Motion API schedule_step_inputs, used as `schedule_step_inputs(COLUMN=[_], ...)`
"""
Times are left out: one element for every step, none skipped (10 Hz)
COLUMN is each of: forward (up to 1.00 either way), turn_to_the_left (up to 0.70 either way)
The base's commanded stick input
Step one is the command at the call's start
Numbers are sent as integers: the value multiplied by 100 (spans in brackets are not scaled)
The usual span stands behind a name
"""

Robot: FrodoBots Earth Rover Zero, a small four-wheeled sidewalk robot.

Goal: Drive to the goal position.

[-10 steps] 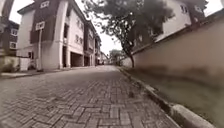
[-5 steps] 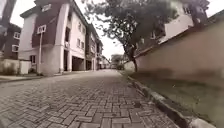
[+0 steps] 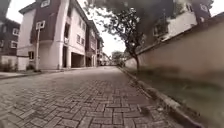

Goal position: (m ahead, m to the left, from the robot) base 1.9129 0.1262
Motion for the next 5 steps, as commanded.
schedule_step_inputs(forward=[70,70,70,70,70], turn_to_the_left=[0,0,0,0,0])
